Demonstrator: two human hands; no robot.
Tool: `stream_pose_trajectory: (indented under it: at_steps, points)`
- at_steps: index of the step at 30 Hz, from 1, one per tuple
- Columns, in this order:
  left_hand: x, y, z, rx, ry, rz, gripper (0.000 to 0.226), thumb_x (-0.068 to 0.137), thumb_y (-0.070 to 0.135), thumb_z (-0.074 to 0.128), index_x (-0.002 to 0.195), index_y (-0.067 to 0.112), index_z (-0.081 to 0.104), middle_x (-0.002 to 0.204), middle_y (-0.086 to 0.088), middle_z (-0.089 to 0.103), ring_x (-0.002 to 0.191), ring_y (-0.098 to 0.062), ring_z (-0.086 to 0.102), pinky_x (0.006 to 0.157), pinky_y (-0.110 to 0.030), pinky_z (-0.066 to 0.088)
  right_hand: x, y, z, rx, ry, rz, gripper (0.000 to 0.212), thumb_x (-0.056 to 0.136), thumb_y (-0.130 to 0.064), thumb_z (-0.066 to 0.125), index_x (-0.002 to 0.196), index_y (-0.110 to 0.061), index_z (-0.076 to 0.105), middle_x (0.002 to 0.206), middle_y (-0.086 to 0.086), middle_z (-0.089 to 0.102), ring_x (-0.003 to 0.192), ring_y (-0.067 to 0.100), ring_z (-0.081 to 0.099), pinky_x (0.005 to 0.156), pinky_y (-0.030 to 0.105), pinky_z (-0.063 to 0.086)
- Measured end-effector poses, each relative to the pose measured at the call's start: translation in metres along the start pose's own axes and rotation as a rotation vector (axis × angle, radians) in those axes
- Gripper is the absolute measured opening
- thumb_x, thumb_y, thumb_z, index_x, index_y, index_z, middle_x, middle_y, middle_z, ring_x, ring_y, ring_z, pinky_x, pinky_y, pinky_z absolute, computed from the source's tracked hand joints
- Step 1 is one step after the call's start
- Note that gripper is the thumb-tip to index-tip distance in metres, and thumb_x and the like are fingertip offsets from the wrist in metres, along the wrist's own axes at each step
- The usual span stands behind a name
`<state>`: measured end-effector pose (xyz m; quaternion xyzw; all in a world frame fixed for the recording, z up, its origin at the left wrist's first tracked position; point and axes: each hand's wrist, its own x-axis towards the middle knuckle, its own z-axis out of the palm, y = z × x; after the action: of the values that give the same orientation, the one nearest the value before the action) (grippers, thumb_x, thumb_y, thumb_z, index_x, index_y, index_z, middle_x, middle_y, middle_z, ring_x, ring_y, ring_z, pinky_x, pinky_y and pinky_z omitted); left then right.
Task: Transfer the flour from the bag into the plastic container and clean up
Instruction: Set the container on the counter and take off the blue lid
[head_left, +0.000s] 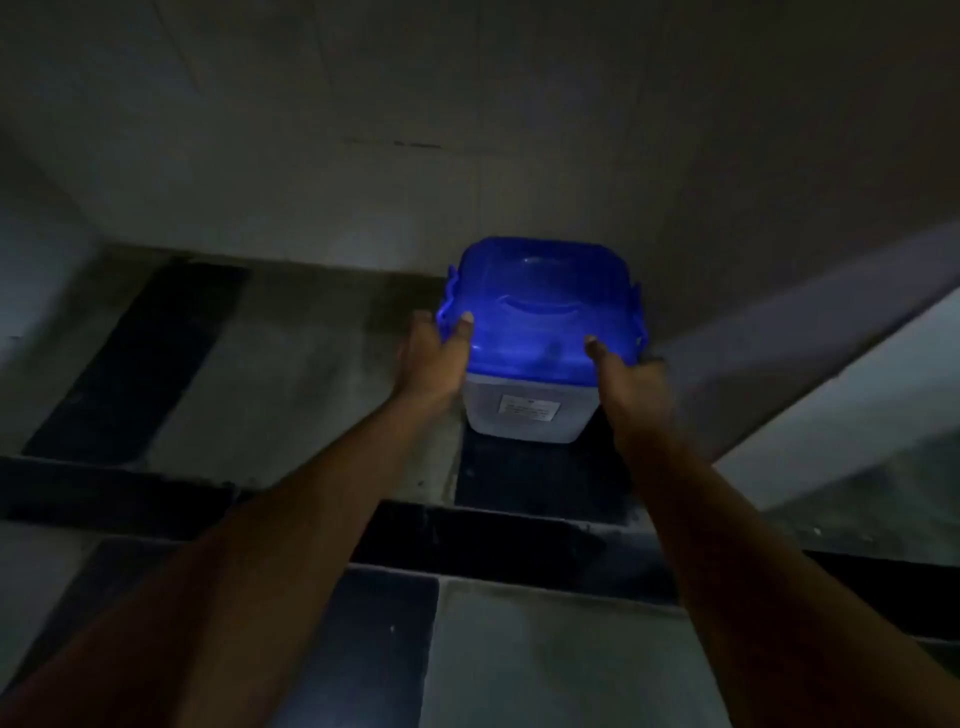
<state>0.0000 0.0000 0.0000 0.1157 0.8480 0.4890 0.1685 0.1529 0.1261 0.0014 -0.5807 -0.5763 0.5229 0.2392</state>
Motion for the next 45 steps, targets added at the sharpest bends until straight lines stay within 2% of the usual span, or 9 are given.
stream_pose_trajectory:
  at_steps: [4, 9, 12, 16, 21, 27, 33, 39, 45]
  points:
    - [0.034, 0.000, 0.020, -0.313, -0.124, -0.201, 0.053, 0.085, 0.042, 0.072, 0.125, 0.008, 0.063, 0.112, -0.005, 0.069, 0.096, -0.022, 0.068, 0.084, -0.032, 0.056, 0.046, 0.003, 0.010, 0.188, -0.093, -0.009, 0.100, 0.059, -0.067, 0.079, 0.140, -0.014, 0.054, 0.136, 0.007, 0.061, 0.121, 0.031, 0.060, 0.105, 0.045, 0.049]
    - [0.047, -0.016, 0.020, -0.338, -0.165, -0.207, 0.060, 0.065, 0.015, 0.088, 0.117, 0.001, 0.063, 0.107, -0.010, 0.072, 0.091, -0.026, 0.071, 0.078, -0.037, 0.060, 0.061, 0.010, 0.010, 0.409, -0.114, 0.090, 0.068, 0.062, -0.011, 0.092, 0.123, -0.001, 0.063, 0.115, 0.010, 0.068, 0.098, 0.029, 0.069, 0.086, 0.046, 0.060]
    - [0.045, -0.025, -0.002, -0.408, -0.248, -0.304, 0.076, 0.046, 0.009, 0.089, 0.116, 0.000, 0.063, 0.106, -0.014, 0.074, 0.089, -0.029, 0.073, 0.078, -0.045, 0.061, 0.059, 0.018, 0.007, 0.436, -0.235, 0.174, 0.064, 0.048, -0.007, 0.094, 0.107, -0.003, 0.069, 0.109, 0.012, 0.073, 0.093, 0.031, 0.072, 0.081, 0.050, 0.061]
    - [-0.003, -0.029, -0.030, -0.438, -0.342, -0.391, 0.029, 0.073, -0.002, 0.074, 0.101, 0.005, 0.071, 0.085, -0.004, 0.077, 0.068, -0.016, 0.074, 0.054, -0.023, 0.058, 0.038, 0.043, 0.003, 0.334, -0.362, 0.297, 0.082, 0.038, -0.017, 0.098, 0.115, -0.010, 0.070, 0.111, 0.008, 0.074, 0.097, 0.031, 0.072, 0.088, 0.050, 0.059]
    - [-0.080, -0.037, -0.093, -0.369, -0.201, -0.370, 0.053, 0.056, 0.012, 0.085, 0.108, 0.014, 0.072, 0.103, 0.004, 0.076, 0.094, -0.020, 0.072, 0.087, -0.040, 0.059, -0.023, 0.087, -0.017, 0.355, -0.314, 0.311, 0.112, 0.018, -0.023, 0.104, 0.123, -0.016, 0.064, 0.115, 0.006, 0.074, 0.093, 0.031, 0.075, 0.079, 0.055, 0.060]
    - [-0.188, 0.024, -0.213, -0.381, -0.126, -0.314, 0.056, 0.054, 0.008, 0.087, 0.107, 0.013, 0.073, 0.102, 0.001, 0.076, 0.096, -0.018, 0.072, 0.082, -0.030, 0.056, -0.216, -0.024, -0.083, 0.437, -0.368, 0.379, 0.082, 0.049, -0.003, 0.096, 0.124, -0.015, 0.064, 0.115, 0.006, 0.074, 0.105, 0.029, 0.072, 0.088, 0.054, 0.058]
    - [-0.280, 0.124, -0.352, -0.388, -0.119, -0.265, 0.054, 0.060, -0.005, 0.085, 0.110, 0.009, 0.070, 0.097, 0.006, 0.077, 0.090, -0.012, 0.071, 0.079, -0.024, 0.056, -0.378, -0.136, -0.156, 0.359, -0.559, 0.503, 0.044, 0.073, 0.005, 0.079, 0.115, -0.008, 0.073, 0.109, 0.006, 0.076, 0.102, 0.023, 0.073, 0.066, 0.025, 0.058]
    - [-0.385, 0.216, -0.495, -0.432, -0.058, -0.327, 0.071, 0.042, 0.012, 0.090, 0.110, 0.005, 0.070, 0.103, -0.005, 0.076, 0.102, -0.027, 0.070, 0.091, -0.040, 0.057, -0.506, -0.249, -0.203, 0.293, -0.614, 0.481, 0.049, 0.070, 0.008, 0.080, 0.117, -0.001, 0.071, 0.109, 0.011, 0.076, 0.098, 0.025, 0.074, 0.066, 0.028, 0.061]
    - [-0.462, 0.293, -0.604, -0.445, -0.045, -0.341, 0.075, 0.051, 0.017, 0.094, 0.120, 0.008, 0.067, 0.115, -0.007, 0.073, 0.108, -0.026, 0.069, 0.098, -0.054, 0.051, -0.591, -0.350, -0.240, 0.207, -0.660, 0.303, 0.060, 0.052, 0.000, 0.093, 0.108, 0.001, 0.073, 0.106, 0.014, 0.076, 0.102, 0.036, 0.072, 0.093, 0.058, 0.055]
